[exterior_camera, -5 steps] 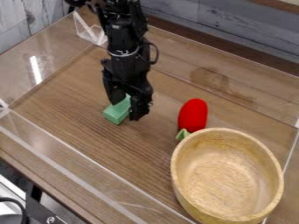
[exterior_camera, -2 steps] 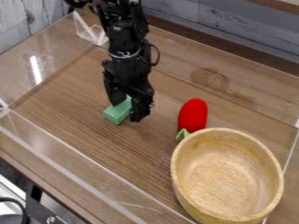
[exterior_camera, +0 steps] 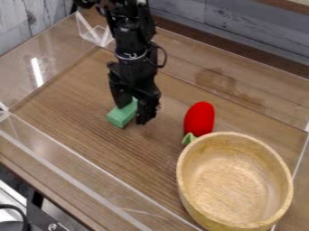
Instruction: Put the green block in the brown bowl
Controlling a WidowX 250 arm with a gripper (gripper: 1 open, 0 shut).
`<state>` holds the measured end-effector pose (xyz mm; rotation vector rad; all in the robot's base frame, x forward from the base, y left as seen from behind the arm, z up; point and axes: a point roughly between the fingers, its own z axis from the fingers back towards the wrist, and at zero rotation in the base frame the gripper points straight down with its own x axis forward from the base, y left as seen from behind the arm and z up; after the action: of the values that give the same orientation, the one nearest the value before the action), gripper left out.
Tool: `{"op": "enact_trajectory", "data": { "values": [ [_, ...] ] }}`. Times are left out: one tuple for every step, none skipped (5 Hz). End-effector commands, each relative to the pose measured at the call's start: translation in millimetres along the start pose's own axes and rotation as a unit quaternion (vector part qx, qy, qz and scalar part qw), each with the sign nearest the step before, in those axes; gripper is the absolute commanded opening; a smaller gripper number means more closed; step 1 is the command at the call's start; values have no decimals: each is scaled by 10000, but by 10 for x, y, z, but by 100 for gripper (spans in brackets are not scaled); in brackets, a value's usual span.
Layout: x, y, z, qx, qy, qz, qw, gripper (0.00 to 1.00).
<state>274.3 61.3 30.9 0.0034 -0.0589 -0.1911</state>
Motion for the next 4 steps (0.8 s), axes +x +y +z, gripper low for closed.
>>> {"op": "enact_trajectory", "data": {
  "values": [
    [86, 36, 10, 44, -104, 11, 9999, 100],
    [106, 56, -44, 35, -63, 32, 10000, 100],
    [125, 92, -121, 36, 20, 51, 10000, 100],
    [151, 125, -72, 40, 51, 75, 10000, 100]
  ]
}}
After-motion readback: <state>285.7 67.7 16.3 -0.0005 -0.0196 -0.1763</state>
